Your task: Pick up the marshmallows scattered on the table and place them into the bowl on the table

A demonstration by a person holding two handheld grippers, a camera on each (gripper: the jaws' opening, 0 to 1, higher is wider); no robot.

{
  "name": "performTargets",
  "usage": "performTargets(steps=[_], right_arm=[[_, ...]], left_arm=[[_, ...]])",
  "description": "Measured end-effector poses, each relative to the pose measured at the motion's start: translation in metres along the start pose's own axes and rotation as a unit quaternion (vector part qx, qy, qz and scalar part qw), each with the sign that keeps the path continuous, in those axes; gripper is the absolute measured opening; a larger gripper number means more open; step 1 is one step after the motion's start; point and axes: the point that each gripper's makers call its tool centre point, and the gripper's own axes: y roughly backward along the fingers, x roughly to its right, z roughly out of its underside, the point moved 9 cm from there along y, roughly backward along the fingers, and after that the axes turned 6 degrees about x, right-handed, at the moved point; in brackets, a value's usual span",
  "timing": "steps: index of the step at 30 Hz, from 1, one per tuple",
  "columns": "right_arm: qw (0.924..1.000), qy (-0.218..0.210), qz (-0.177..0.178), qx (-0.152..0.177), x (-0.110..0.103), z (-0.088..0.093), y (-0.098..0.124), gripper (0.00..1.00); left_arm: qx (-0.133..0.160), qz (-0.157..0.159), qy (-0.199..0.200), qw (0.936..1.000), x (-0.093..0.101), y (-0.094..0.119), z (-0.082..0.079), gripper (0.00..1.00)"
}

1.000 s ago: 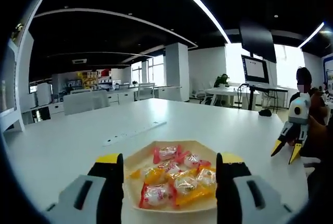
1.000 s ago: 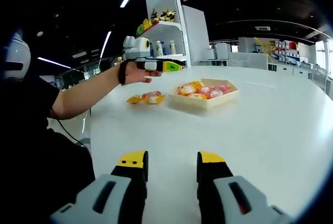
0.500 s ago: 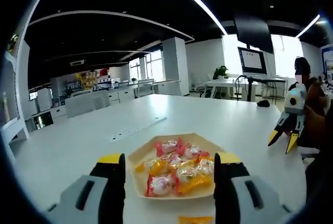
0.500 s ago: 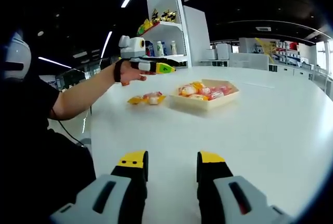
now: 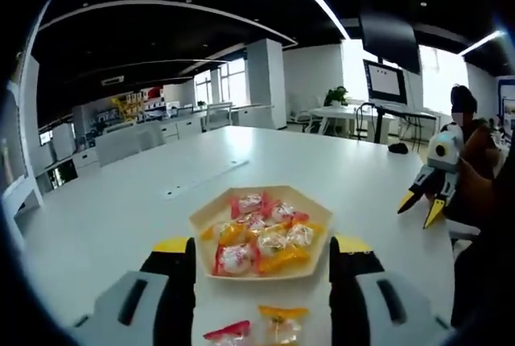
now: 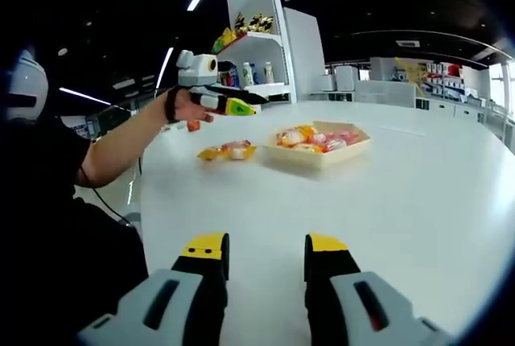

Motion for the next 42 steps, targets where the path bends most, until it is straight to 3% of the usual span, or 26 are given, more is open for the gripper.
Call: performTargets(steps=[10, 23, 31, 42], right_arm=[[1.0, 0.0, 0.002, 0.001, 0.001, -0.001, 0.001, 0.36], [1.0, 0.001, 0.001, -0.001, 0.002, -0.001, 0.0, 0.36], [1.0, 0.0, 0.001, 0.0, 0.002, 0.0, 0.0, 0.36], [1.0, -0.002, 0.0, 0.0, 0.002, 0.002, 0.0, 0.36]], left_arm=[[-0.064, 0.015, 0.021, 0.9976, 0.015, 0.014, 0.004, 0.61], [-0.08, 0.016, 0.028, 0.9963, 0.018, 0.021, 0.006, 0.58], [-0.137, 0.016, 0.01, 0.9904, 0.021, 0.024, 0.023, 0.55], [-0.172, 0.033, 0.004, 0.9845, 0.027, 0.025, 0.038, 0.49]])
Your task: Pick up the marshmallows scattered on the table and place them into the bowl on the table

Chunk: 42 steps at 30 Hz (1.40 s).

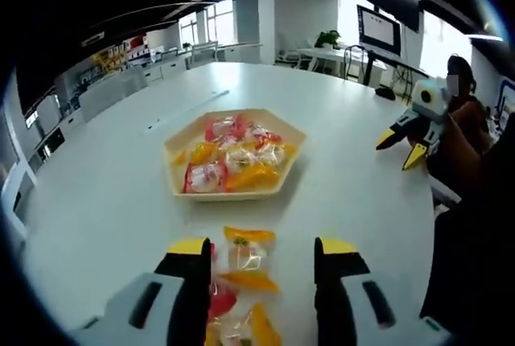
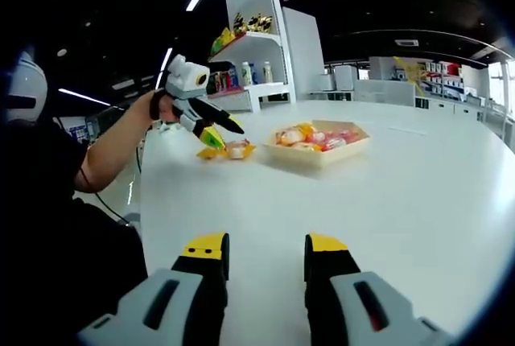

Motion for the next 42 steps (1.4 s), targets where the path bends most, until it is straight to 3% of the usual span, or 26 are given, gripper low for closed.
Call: performTargets(steps=[15, 42], right_arm=[[1.0, 0.001, -0.001, -0.002, -0.001, 0.001, 0.0, 0.36], [1.0, -0.003, 0.001, -0.006, -0.002, 0.004, -0.001, 0.36]], left_arm=[[-0.02, -0.002, 0.022, 0.9996, 0.0, -0.01, 0.009, 0.43], [-0.024, -0.019, 0.048, 0.9984, -0.004, -0.02, 0.021, 0.32]])
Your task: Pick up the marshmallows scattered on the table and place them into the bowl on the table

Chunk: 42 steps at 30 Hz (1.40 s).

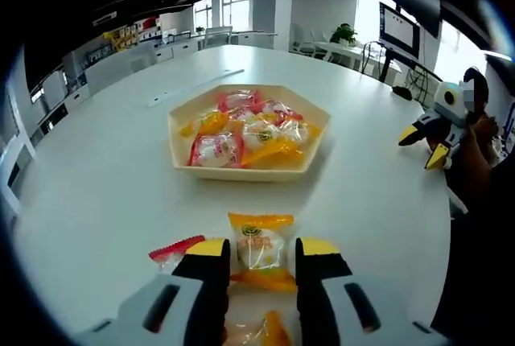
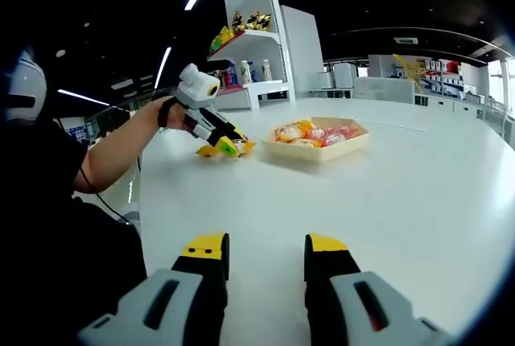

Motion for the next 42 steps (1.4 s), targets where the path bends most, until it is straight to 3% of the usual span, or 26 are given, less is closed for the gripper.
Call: performTargets(steps=[6, 20, 25, 42], right_arm=[[1.0, 0.0, 0.002, 0.001, 0.001, 0.0, 0.001, 0.36], [1.0, 0.001, 0.002, -0.003, 0.001, 0.001, 0.0, 0.36], [1.0, 0.001, 0.003, -0.003, 0.001, 0.001, 0.0, 0.36], [1.0, 0.001, 0.004, -0.004, 0.003, 0.0, 0.001, 0.36]], left_arm=[[0.003, 0.0, -0.004, 1.0, 0.0, -0.002, 0.0, 0.29], [0.004, 0.008, -0.024, 0.9997, 0.026, -0.001, 0.001, 0.23], [0.007, 0.008, -0.025, 0.9996, 0.013, -0.001, 0.001, 0.23], [0.006, 0.013, -0.04, 0.9991, 0.008, 0.0, 0.003, 0.2]])
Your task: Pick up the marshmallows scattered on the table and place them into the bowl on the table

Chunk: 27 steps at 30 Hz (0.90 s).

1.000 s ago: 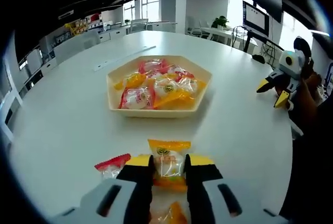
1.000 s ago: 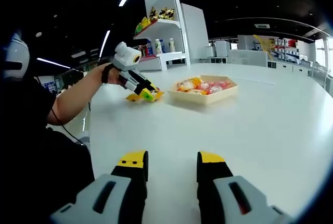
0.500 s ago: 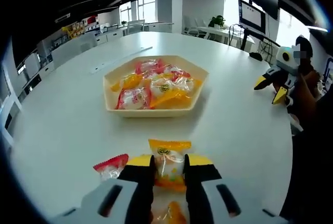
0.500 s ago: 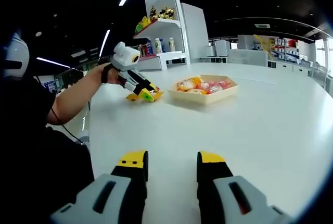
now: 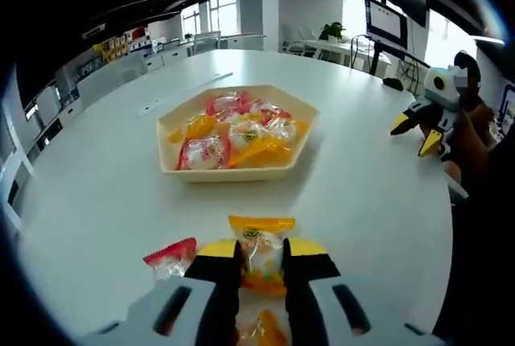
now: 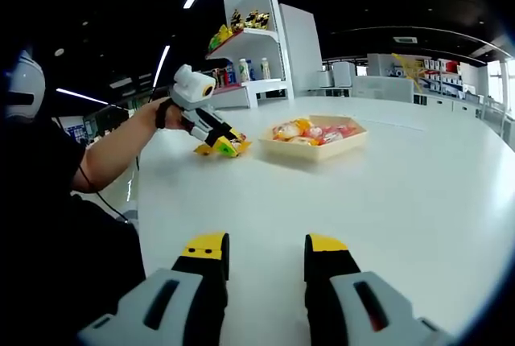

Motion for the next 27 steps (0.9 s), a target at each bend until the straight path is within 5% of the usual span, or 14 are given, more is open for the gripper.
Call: performTargets(steps=[17, 27], right_arm=[[1.0, -0.001, -0.001, 0.0, 0.0, 0.001, 0.0, 0.36], [1.0, -0.001, -0.002, 0.0, 0.0, 0.001, 0.0, 0.36]], left_arm=[[0.019, 0.015, -0.003, 0.9997, 0.005, 0.003, -0.002, 0.19], [0.054, 0.016, -0.005, 0.9984, -0.004, 0.012, -0.011, 0.19]])
